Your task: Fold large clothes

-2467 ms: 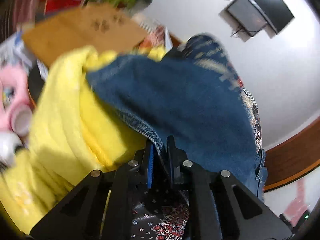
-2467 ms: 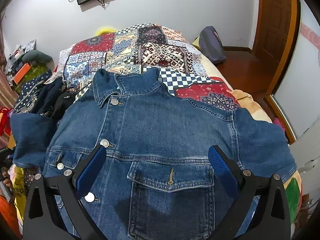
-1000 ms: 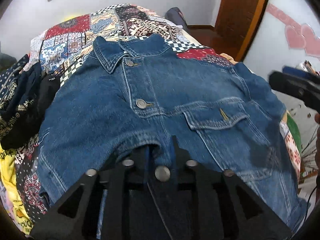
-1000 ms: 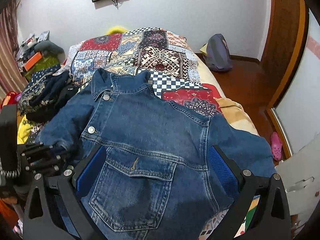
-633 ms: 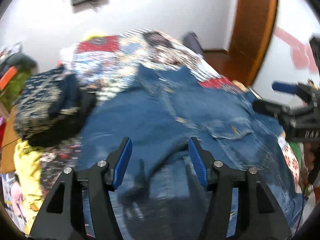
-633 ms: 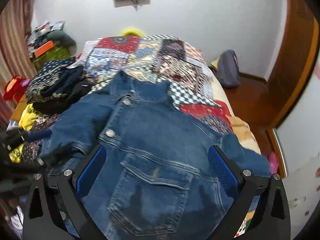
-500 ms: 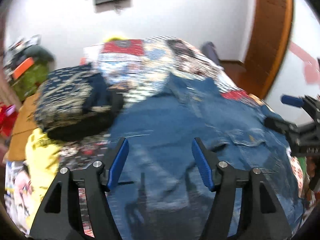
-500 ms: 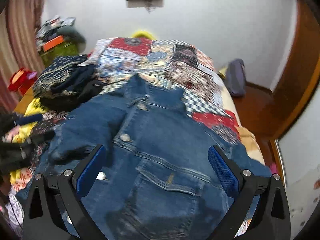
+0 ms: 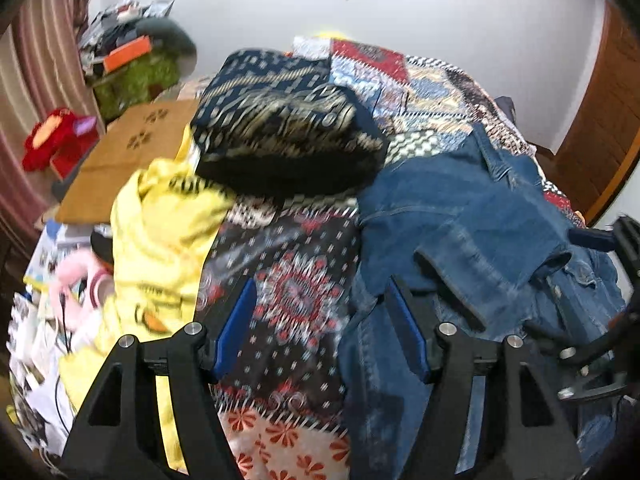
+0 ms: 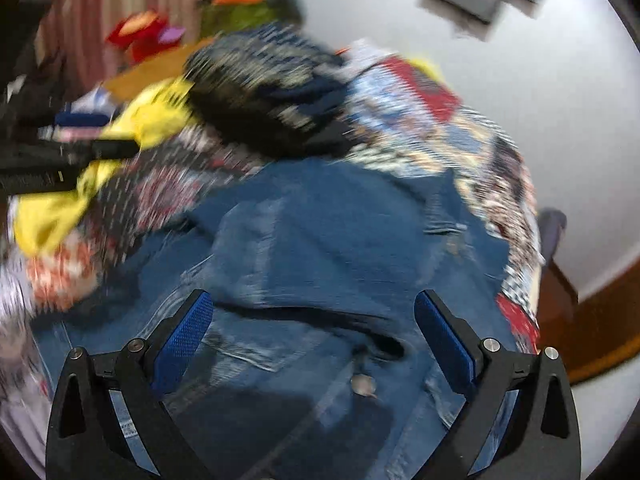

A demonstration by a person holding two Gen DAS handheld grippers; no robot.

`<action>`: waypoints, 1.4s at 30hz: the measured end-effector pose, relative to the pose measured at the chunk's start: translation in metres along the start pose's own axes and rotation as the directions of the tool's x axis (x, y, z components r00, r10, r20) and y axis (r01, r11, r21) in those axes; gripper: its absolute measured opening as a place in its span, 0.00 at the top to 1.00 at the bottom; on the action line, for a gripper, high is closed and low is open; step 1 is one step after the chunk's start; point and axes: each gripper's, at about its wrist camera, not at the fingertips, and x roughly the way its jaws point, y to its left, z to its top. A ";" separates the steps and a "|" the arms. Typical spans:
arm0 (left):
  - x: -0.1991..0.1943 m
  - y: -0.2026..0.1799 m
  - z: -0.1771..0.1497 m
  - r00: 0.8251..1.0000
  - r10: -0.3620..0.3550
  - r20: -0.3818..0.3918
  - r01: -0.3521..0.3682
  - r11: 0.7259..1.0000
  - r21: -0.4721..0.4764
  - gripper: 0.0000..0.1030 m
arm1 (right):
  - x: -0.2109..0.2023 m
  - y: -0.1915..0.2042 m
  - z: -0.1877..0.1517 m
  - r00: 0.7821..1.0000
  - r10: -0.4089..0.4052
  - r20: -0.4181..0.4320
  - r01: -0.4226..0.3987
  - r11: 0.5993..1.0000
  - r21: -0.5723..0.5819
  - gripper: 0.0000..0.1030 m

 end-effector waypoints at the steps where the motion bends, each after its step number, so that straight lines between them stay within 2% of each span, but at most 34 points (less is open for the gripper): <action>1: 0.002 0.004 -0.005 1.000 -0.003 -0.011 0.003 1.000 -0.005 0.36 | 0.007 0.006 0.001 1.000 0.010 -0.025 -0.011 1.000 -0.025 0.04; 3: 0.004 0.009 -0.012 1.000 -0.007 -0.029 0.006 1.000 -0.012 0.36 | 0.028 0.018 0.003 0.995 0.030 -0.091 -0.038 0.996 -0.083 0.04; 5: 0.007 0.013 -0.019 0.999 -0.009 -0.044 0.008 1.000 -0.023 0.36 | 0.047 0.026 0.003 0.988 0.004 -0.157 -0.025 0.991 -0.134 0.09; 7: 0.010 0.016 -0.024 0.998 -0.017 -0.060 0.015 0.999 -0.034 0.36 | 0.058 0.028 0.003 0.982 0.003 -0.191 -0.032 0.988 -0.149 0.20; 9: 0.013 0.019 -0.029 0.997 -0.023 -0.072 0.020 0.999 -0.044 0.36 | 0.060 0.026 0.004 0.983 0.015 -0.185 -0.041 0.990 -0.138 0.24; 10: 0.015 0.019 -0.030 0.997 -0.024 -0.077 0.021 0.999 -0.045 0.36 | 0.059 0.023 0.005 0.984 0.021 -0.180 -0.046 0.990 -0.132 0.35; 11: 0.016 0.018 -0.031 0.997 -0.023 -0.080 0.019 0.999 -0.044 0.36 | 0.057 0.021 0.006 0.982 0.051 -0.181 -0.074 0.990 -0.124 0.40; 13: 0.018 0.016 -0.032 0.996 -0.022 -0.085 0.018 0.999 -0.039 0.36 | 0.055 0.018 0.011 0.981 0.087 -0.172 -0.106 0.989 -0.107 0.65; 16: 0.021 0.011 -0.031 0.996 -0.018 -0.086 0.016 1.000 -0.025 0.36 | 0.040 0.011 0.017 0.990 0.084 -0.111 -0.093 0.993 -0.074 0.78; 20: 0.023 -0.002 -0.028 0.997 -0.015 -0.082 0.016 1.000 0.013 0.36 | 0.015 -0.016 0.026 0.995 0.100 -0.007 -0.100 0.995 0.031 0.81; 23: 0.026 -0.014 -0.024 0.996 -0.017 -0.088 0.021 0.999 0.040 0.36 | -0.011 -0.051 0.032 0.996 0.017 0.087 -0.031 0.987 0.156 0.82; 24: 0.028 -0.018 -0.022 0.996 -0.019 -0.092 0.023 0.999 0.048 0.36 | -0.016 -0.063 0.033 0.994 0.004 0.111 -0.026 0.981 0.194 0.93; 29: 0.032 -0.044 -0.014 0.996 -0.026 -0.091 0.036 0.993 0.109 0.36 | -0.058 -0.140 0.017 0.974 -0.076 0.214 -0.025 0.901 0.433 0.93; 36: 0.039 -0.083 -0.003 0.995 -0.048 -0.092 0.062 0.985 0.160 0.36 | -0.089 -0.205 -0.034 0.956 -0.166 0.241 -0.014 0.796 0.605 0.93; 39: 0.042 -0.095 -0.002 0.994 -0.056 -0.098 0.072 0.982 0.173 0.36 | -0.084 -0.225 -0.063 0.964 -0.143 0.222 -0.044 0.741 0.670 0.93; 42: 0.043 -0.106 -0.004 0.993 -0.062 -0.104 0.081 0.979 0.188 0.36 | -0.063 -0.230 -0.099 0.981 -0.104 0.167 -0.050 0.691 0.721 0.93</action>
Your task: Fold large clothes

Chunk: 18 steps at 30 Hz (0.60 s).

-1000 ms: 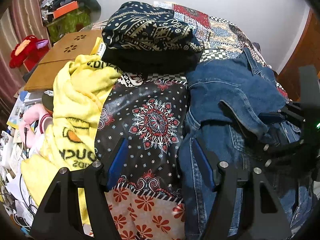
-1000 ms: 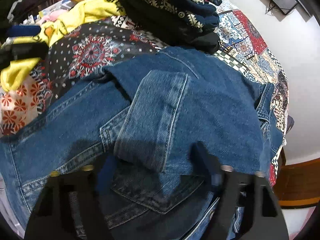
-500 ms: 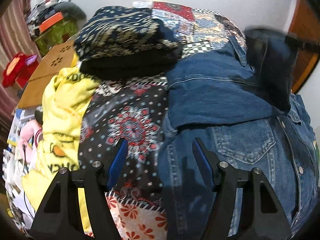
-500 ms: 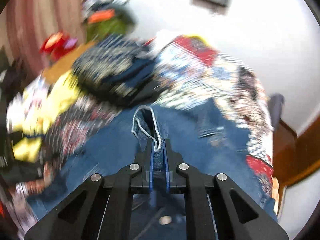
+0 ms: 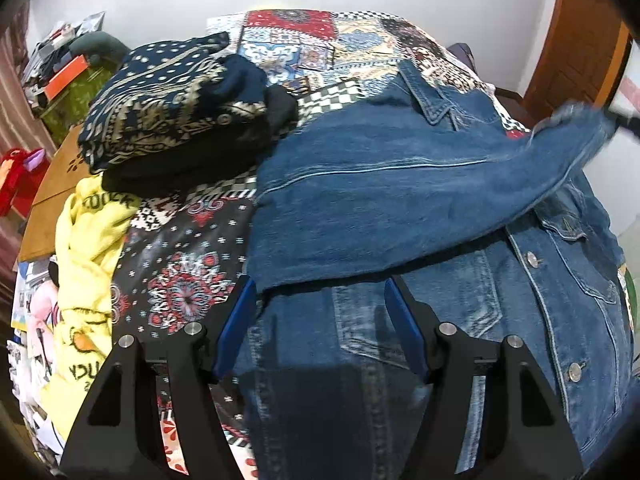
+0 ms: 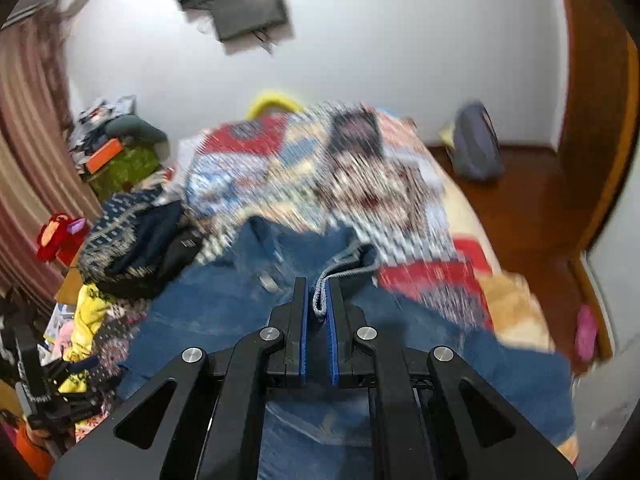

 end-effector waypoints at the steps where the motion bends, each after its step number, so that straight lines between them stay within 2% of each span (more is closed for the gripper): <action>1: 0.001 -0.004 -0.001 1.000 0.001 -0.003 -0.001 1.000 0.009 0.36 | 0.006 -0.008 -0.010 1.000 -0.009 -0.028 0.009 1.000 0.019 0.93; 5: 0.003 -0.015 -0.003 1.000 0.009 -0.012 -0.008 0.999 0.041 0.36 | 0.027 -0.042 -0.056 0.987 -0.025 -0.159 0.044 0.992 0.116 0.95; 10: 0.004 -0.023 -0.002 1.000 0.005 -0.017 -0.004 0.999 0.053 0.36 | 0.026 -0.075 -0.082 0.965 -0.075 -0.252 0.121 0.977 0.174 0.95; 15: -0.003 -0.035 0.007 1.000 -0.006 0.010 0.005 0.998 0.063 0.36 | 0.005 -0.097 -0.092 0.962 -0.101 -0.253 0.165 0.955 0.246 0.95; 17: -0.008 -0.043 0.014 0.999 -0.011 0.032 0.008 0.997 0.075 0.36 | -0.008 -0.105 -0.089 0.967 -0.100 -0.235 0.163 0.950 0.267 0.93; 18: -0.012 -0.047 0.018 0.999 -0.015 0.049 0.011 0.997 0.081 0.36 | -0.012 -0.108 -0.090 0.969 -0.102 -0.226 0.164 0.947 0.275 0.89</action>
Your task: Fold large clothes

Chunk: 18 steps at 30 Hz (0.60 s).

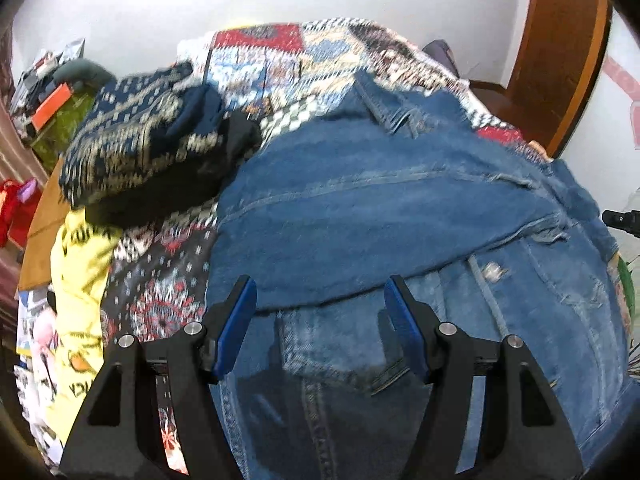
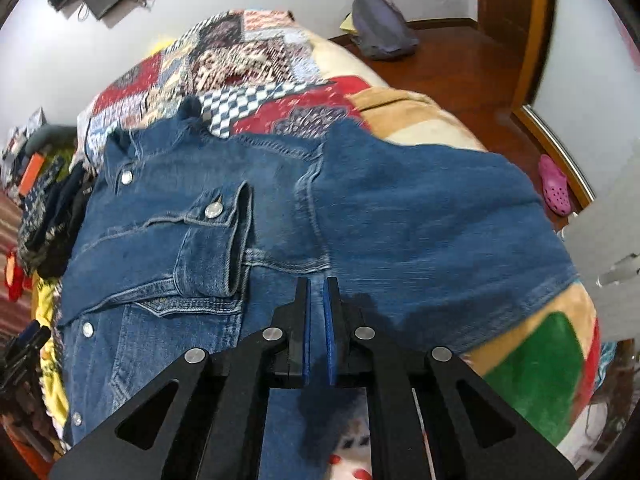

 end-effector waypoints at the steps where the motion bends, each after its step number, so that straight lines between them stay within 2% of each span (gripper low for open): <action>1: -0.004 -0.004 0.005 1.000 -0.004 0.018 0.004 1.000 0.005 0.36 | -0.007 -0.005 0.001 1.000 -0.006 0.012 0.006 1.000 0.012 0.81; 2: -0.006 -0.007 0.009 1.000 -0.008 0.030 0.008 1.000 0.008 0.36 | -0.012 -0.008 0.001 1.000 -0.014 0.020 0.013 1.000 0.016 0.75; 4: -0.012 -0.015 0.019 0.998 -0.023 0.056 0.022 1.000 0.015 0.36 | -0.025 -0.019 0.001 0.998 -0.025 0.056 0.024 0.999 0.029 0.54; 7: -0.019 -0.028 0.034 0.995 -0.052 0.089 0.050 0.999 0.018 0.29 | -0.033 -0.036 0.001 0.994 -0.047 0.102 0.040 0.997 0.067 0.43; 10: -0.022 -0.041 0.044 0.991 -0.058 0.122 0.055 0.998 0.022 0.28 | -0.033 -0.064 0.000 0.994 -0.049 0.100 0.034 0.989 0.145 0.42; 13: -0.021 -0.052 0.048 0.989 -0.073 0.129 0.072 0.997 0.016 0.28 | -0.020 -0.092 -0.004 0.998 -0.008 0.057 -0.006 0.970 0.245 0.42; 16: -0.014 -0.061 0.048 0.989 -0.096 0.111 0.095 0.995 0.014 0.28 | 0.001 -0.126 -0.015 0.998 0.058 0.010 -0.058 0.924 0.379 0.42; 18: -0.009 -0.068 0.049 0.990 -0.100 0.099 0.098 0.995 0.020 0.28 | 0.010 -0.140 -0.021 0.997 0.073 -0.004 -0.064 0.899 0.434 0.42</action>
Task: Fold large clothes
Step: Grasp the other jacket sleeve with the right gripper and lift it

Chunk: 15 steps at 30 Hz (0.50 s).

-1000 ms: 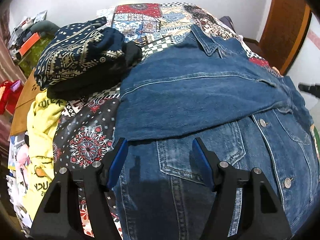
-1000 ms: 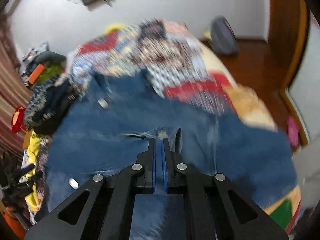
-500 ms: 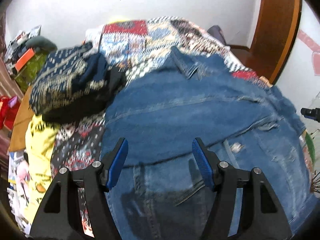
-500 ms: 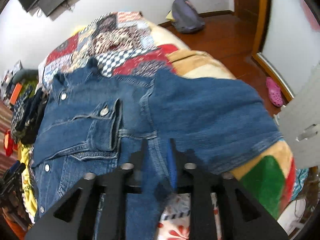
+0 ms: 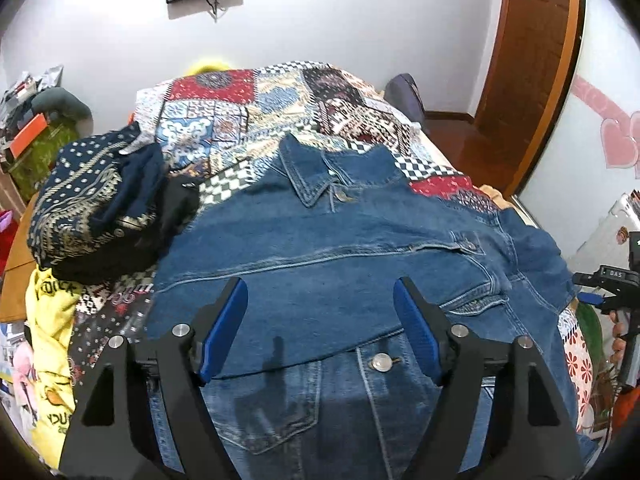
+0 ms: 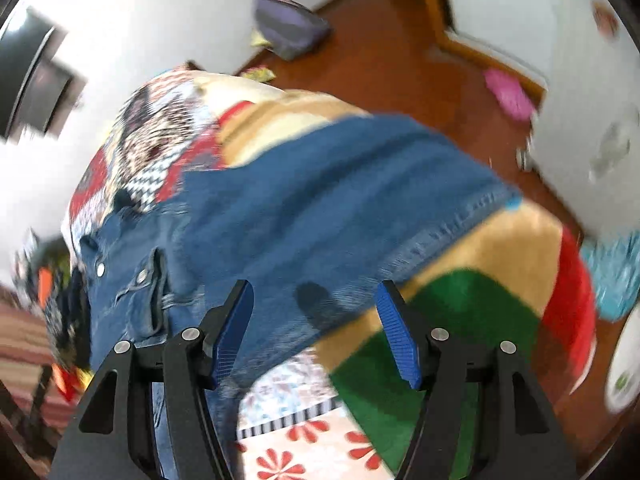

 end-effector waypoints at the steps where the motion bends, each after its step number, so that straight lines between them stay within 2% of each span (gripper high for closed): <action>1: 0.003 -0.002 0.000 1.000 -0.001 -0.005 0.001 1.000 0.003 0.28 | 0.003 -0.006 0.001 1.000 0.018 -0.004 -0.018 1.000 0.025 0.42; 4: 0.008 -0.006 -0.001 1.000 -0.001 -0.019 0.001 1.000 0.008 0.28 | 0.007 -0.020 0.005 0.996 0.087 0.008 -0.088 0.991 0.099 0.42; 6: 0.012 -0.007 -0.002 1.000 0.002 -0.027 -0.002 1.000 0.004 0.28 | 0.010 -0.025 0.010 0.996 0.085 0.034 -0.088 0.988 0.130 0.42; 11: 0.018 -0.004 -0.006 0.999 -0.004 -0.050 0.003 1.000 -0.020 0.28 | 0.024 -0.034 0.028 0.996 0.028 0.085 -0.044 0.979 0.197 0.42; 15: 0.013 -0.001 -0.011 0.999 0.008 -0.038 -0.008 1.000 -0.010 0.28 | 0.036 -0.023 0.048 0.993 -0.085 0.080 0.072 0.985 0.156 0.42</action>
